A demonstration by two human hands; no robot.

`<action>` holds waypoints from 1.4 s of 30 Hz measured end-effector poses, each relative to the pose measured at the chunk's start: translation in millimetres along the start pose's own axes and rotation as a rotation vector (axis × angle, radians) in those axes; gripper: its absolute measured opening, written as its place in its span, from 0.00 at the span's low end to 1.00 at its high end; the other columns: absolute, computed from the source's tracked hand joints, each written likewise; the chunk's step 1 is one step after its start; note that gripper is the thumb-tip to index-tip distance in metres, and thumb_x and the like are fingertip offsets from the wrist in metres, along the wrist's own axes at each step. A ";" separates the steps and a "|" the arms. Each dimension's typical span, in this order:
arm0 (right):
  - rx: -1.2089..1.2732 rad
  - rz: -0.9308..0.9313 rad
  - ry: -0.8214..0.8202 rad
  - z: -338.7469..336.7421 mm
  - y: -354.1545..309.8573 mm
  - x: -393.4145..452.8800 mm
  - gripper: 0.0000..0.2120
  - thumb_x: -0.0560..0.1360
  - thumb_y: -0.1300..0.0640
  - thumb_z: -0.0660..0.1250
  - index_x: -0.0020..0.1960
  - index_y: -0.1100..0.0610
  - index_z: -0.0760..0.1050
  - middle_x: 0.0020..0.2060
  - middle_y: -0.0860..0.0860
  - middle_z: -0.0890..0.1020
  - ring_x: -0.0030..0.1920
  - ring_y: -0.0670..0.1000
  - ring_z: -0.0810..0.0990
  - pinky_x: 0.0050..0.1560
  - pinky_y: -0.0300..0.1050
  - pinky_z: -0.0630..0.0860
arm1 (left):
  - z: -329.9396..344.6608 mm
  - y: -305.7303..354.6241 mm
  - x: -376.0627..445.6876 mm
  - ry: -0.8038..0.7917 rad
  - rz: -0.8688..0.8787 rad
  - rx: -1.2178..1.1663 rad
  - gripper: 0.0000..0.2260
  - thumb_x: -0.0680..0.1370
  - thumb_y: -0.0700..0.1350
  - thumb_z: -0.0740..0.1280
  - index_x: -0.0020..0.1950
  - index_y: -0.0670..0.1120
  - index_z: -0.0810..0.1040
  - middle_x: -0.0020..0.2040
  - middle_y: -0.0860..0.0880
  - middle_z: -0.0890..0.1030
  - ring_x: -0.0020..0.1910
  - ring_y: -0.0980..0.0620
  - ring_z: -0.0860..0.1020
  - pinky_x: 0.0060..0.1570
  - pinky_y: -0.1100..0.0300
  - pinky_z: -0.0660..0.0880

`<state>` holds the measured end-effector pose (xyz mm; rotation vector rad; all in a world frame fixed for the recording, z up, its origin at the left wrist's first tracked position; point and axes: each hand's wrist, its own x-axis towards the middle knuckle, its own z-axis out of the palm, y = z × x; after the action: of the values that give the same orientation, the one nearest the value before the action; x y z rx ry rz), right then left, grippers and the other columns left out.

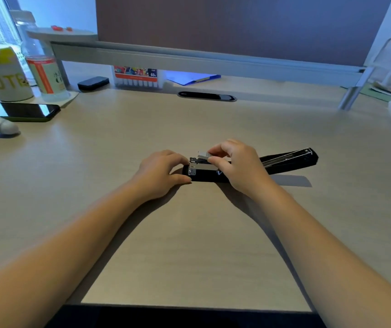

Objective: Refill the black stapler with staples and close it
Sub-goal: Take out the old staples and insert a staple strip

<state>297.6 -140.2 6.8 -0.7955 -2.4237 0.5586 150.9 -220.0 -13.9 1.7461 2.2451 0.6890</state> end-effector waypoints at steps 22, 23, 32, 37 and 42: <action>-0.087 -0.003 -0.051 -10.3 5.3 -4.5 0.11 0.72 0.57 0.66 0.53 0.59 0.74 0.49 0.53 0.77 0.52 0.50 0.73 0.48 0.39 0.65 | 0.5 -2.5 0.9 -0.010 -0.007 -0.026 0.18 0.71 0.49 0.66 0.60 0.49 0.73 0.63 0.46 0.74 0.64 0.46 0.68 0.64 0.50 0.64; -0.110 -0.001 -0.046 -11.4 6.2 -6.0 0.10 0.72 0.56 0.66 0.51 0.59 0.75 0.47 0.51 0.75 0.50 0.50 0.72 0.47 0.39 0.64 | 0.5 -2.4 0.7 -0.010 -0.007 -0.028 0.18 0.71 0.49 0.66 0.60 0.49 0.73 0.63 0.46 0.74 0.64 0.46 0.68 0.63 0.50 0.64; -0.127 -0.015 -0.125 -7.2 4.5 -8.2 0.09 0.73 0.55 0.64 0.51 0.55 0.76 0.51 0.55 0.78 0.53 0.55 0.73 0.54 0.49 0.67 | 1.5 -2.9 1.2 0.010 -0.003 -0.034 0.17 0.71 0.49 0.67 0.60 0.49 0.73 0.62 0.46 0.74 0.63 0.46 0.68 0.63 0.50 0.65; -0.088 -0.033 -0.152 -5.8 4.1 -7.8 0.14 0.73 0.58 0.63 0.58 0.50 0.74 0.55 0.54 0.77 0.57 0.54 0.71 0.61 0.53 0.67 | 3.8 -3.4 2.0 0.027 -0.012 -0.027 0.17 0.72 0.49 0.66 0.60 0.49 0.73 0.63 0.45 0.74 0.63 0.46 0.68 0.63 0.50 0.66; -0.270 0.015 -0.070 -12.7 9.5 -11.3 0.25 0.71 0.53 0.66 0.66 0.51 0.64 0.62 0.52 0.75 0.62 0.54 0.70 0.63 0.51 0.64 | 2.3 -6.8 5.8 0.031 -0.038 0.039 0.18 0.73 0.50 0.63 0.62 0.49 0.71 0.65 0.45 0.72 0.65 0.45 0.67 0.63 0.49 0.66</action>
<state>316.8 -137.6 7.8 -0.9169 -2.5945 0.2706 144.5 -215.3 -18.5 1.7173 2.3212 0.6732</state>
